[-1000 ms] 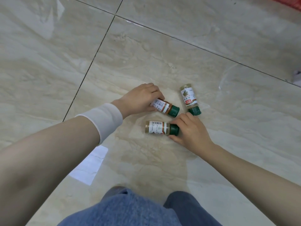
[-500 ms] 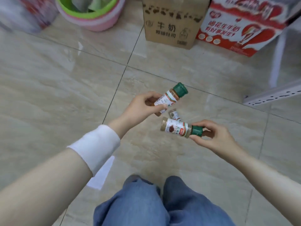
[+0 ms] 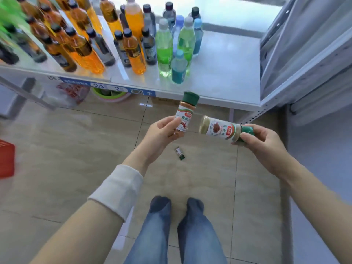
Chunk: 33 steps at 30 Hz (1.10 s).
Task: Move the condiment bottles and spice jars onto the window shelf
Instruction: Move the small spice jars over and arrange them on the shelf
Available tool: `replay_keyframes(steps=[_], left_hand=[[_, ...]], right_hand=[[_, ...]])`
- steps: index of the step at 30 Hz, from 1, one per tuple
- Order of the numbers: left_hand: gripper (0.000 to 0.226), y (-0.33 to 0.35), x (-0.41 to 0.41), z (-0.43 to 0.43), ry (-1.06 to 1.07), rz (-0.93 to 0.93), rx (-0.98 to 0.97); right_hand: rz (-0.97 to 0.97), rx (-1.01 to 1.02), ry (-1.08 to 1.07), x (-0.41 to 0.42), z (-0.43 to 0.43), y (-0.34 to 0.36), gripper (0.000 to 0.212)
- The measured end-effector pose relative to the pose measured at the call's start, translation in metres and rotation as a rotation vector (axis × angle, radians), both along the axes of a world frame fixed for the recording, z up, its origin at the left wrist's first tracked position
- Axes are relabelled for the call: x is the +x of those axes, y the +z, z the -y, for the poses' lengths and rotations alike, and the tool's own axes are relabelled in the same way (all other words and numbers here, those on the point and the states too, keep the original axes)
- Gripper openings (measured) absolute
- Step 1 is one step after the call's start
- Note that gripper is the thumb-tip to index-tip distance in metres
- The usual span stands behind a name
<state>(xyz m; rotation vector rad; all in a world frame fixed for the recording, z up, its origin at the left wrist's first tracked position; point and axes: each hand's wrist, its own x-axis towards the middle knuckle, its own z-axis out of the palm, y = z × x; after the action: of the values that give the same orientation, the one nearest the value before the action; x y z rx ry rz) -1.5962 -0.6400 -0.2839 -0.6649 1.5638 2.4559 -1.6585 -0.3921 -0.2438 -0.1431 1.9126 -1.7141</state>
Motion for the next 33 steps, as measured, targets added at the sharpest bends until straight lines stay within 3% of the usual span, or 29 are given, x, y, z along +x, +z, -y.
replay_keyframes(steps=[4,9,13,19,24,33], left_hand=[[0.014,0.066,-0.011,-0.035,0.011,-0.051,-0.004],[0.015,0.11,-0.032,-0.08,0.033,-0.105,0.036],[0.016,0.141,-0.048,-0.113,-0.006,-0.187,0.01],[0.029,0.179,-0.068,-0.142,-0.058,-0.26,-0.011],[0.02,0.205,-0.097,-0.153,-0.091,-0.315,-0.029],[0.034,0.249,-0.179,-0.141,-0.061,-0.475,0.005]], right_hand=[[0.044,-0.14,-0.106,-0.007,-0.029,0.069,0.017],[-0.009,-0.176,-0.122,-0.022,-0.071,0.113,0.038],[-0.056,-0.256,-0.21,-0.031,-0.097,0.14,0.072],[-0.161,-0.322,-0.325,-0.051,-0.113,0.191,0.079],[-0.319,-0.324,-0.429,-0.083,-0.109,0.239,0.077],[-0.617,-0.201,-0.571,-0.187,-0.063,0.314,0.034]])
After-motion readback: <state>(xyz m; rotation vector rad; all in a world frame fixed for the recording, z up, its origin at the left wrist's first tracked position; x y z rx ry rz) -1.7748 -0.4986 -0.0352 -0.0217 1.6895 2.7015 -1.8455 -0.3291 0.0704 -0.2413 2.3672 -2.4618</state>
